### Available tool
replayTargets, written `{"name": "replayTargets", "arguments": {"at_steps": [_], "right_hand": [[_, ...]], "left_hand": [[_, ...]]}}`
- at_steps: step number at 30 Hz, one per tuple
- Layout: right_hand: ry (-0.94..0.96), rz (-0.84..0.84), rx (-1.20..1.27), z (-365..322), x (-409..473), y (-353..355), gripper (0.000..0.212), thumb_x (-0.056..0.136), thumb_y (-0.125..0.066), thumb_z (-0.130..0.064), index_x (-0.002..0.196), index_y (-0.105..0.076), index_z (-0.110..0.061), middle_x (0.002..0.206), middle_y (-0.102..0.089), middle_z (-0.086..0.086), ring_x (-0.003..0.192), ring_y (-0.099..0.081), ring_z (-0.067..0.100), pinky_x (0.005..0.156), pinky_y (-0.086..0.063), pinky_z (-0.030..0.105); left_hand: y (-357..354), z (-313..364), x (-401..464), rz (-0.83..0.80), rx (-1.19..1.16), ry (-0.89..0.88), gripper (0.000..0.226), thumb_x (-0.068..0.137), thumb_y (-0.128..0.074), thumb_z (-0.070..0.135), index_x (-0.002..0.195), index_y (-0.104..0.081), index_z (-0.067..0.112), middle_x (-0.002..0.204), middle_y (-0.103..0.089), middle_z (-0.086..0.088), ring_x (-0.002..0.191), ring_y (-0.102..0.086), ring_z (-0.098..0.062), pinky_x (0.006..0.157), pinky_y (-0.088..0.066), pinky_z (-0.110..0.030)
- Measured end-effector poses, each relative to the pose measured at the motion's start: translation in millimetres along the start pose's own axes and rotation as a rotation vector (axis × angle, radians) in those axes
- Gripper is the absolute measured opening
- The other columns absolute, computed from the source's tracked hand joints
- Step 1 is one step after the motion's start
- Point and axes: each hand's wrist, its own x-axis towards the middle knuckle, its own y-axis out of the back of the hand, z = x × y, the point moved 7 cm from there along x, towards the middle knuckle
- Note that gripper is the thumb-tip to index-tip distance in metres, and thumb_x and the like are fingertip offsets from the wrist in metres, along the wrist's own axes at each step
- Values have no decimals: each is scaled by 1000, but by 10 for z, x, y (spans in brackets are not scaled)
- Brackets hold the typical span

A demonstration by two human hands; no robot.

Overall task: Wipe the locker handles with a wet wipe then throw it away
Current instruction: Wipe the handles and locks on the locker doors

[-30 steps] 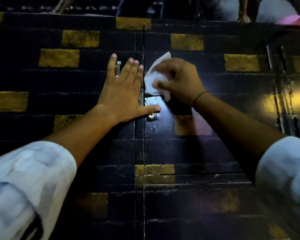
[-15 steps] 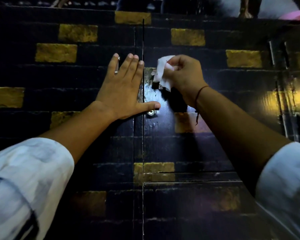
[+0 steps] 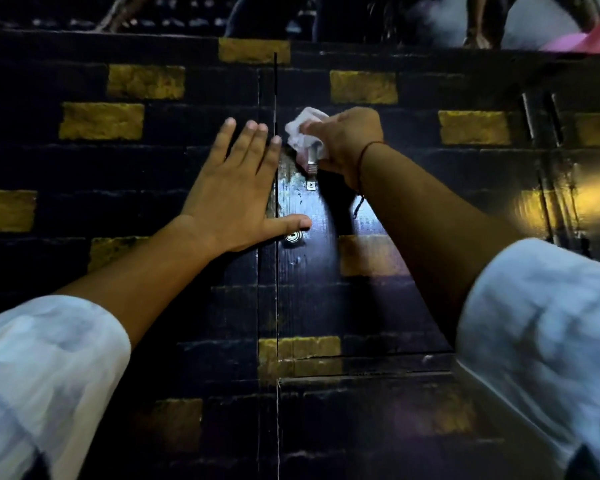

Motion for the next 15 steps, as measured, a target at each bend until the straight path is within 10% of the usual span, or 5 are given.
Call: {"name": "replayTargets", "arguments": {"at_steps": [9, 15], "right_hand": [[665, 60, -384, -128, -717, 96, 12, 82, -72, -18, 93, -75, -20, 92, -74, -7, 85, -66, 7, 78, -50, 20], [676, -19, -446, 18, -700, 170, 15, 78, -76, -12, 88, -66, -17, 80, -68, -11, 80, -63, -2, 66, -40, 10]], "left_hand": [[23, 49, -47, 18, -33, -87, 121, 84, 4, 90, 160, -17, -2, 167, -18, -23, 157, -14, -34, 127, -6, -55], [19, 32, -86, 12, -13, -107, 118, 85, 7, 88, 160, -13, -1, 168, -16, -21, 158, -11, -31, 127, -5, -53]]}}
